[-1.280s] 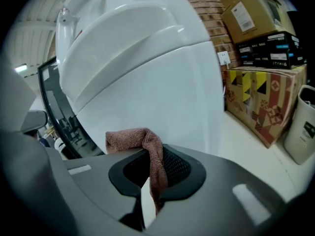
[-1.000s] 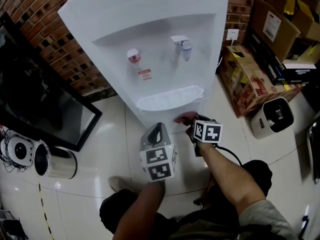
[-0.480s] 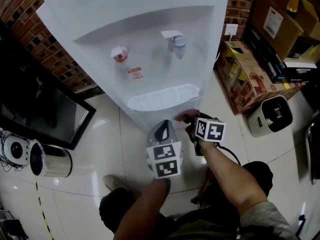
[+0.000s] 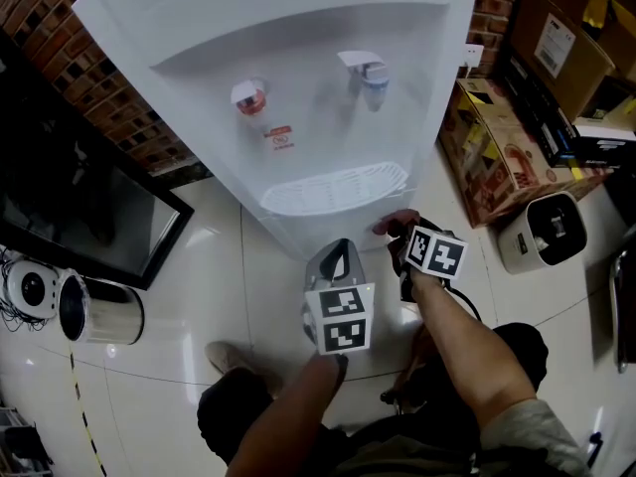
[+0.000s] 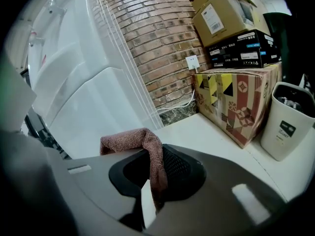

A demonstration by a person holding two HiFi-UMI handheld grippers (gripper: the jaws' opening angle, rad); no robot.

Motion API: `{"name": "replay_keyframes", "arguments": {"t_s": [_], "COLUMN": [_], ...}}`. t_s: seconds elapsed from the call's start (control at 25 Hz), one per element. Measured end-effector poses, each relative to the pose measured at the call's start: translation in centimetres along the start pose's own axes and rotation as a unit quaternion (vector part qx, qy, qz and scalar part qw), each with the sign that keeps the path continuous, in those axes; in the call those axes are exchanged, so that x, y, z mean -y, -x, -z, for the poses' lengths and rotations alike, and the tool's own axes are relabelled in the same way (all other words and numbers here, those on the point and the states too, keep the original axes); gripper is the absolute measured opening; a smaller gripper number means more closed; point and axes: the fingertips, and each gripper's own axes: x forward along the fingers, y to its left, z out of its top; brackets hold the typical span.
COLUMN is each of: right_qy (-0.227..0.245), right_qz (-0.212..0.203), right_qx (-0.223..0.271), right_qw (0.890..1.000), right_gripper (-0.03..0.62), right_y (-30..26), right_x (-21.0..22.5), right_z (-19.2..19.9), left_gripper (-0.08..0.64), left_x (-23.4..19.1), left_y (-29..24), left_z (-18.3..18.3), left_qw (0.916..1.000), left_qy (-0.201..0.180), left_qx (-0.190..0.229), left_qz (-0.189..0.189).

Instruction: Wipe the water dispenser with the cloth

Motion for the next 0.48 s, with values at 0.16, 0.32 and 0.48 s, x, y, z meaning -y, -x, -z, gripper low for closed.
{"name": "replay_keyframes", "arguments": {"t_s": [0.16, 0.32, 0.48], "right_qy": [0.002, 0.008, 0.051], "right_qz": [0.004, 0.009, -0.016], "right_qx": [-0.001, 0.001, -0.017], "right_qw": [1.000, 1.000, 0.998], "right_gripper": [0.057, 0.057, 0.058], "right_y": [0.1, 0.3, 0.4], "right_x": [0.1, -0.5, -3.8], "right_z": [0.1, 0.4, 2.7], "left_gripper": [0.000, 0.000, 0.000], "left_x": [-0.4, -2.4, -6.3], "left_y": [0.4, 1.4, 3.4], "left_z": [0.3, 1.5, 3.0], "left_qw": [0.9999, 0.9992, 0.9973], "left_qy": [-0.011, -0.033, -0.038], "left_qx": [-0.001, -0.012, -0.024], "left_qz": [-0.002, -0.021, -0.057]}}
